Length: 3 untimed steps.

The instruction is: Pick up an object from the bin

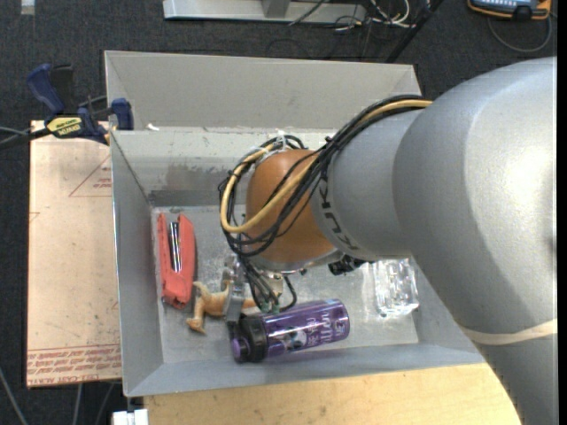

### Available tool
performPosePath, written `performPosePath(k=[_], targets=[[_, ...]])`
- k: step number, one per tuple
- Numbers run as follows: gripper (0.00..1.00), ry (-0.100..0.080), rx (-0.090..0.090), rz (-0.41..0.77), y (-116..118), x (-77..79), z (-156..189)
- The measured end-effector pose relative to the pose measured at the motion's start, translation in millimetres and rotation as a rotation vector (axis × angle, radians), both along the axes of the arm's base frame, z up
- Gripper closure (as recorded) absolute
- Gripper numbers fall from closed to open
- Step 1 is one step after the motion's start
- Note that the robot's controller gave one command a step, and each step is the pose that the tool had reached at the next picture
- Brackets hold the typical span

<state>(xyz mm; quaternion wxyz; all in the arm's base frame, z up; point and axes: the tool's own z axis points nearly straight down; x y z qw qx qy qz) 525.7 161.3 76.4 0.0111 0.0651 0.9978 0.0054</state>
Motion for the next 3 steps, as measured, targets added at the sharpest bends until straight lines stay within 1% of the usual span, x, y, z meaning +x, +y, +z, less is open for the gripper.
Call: performPosePath(k=[1,2,3], targets=[[1.00,0.000,0.000,0.000,0,0.0,0],[1.00,0.017,-0.005,0.009,2,-9.3,28],[1.00,0.005,0.000,-0.013,4,-6.1,55]])
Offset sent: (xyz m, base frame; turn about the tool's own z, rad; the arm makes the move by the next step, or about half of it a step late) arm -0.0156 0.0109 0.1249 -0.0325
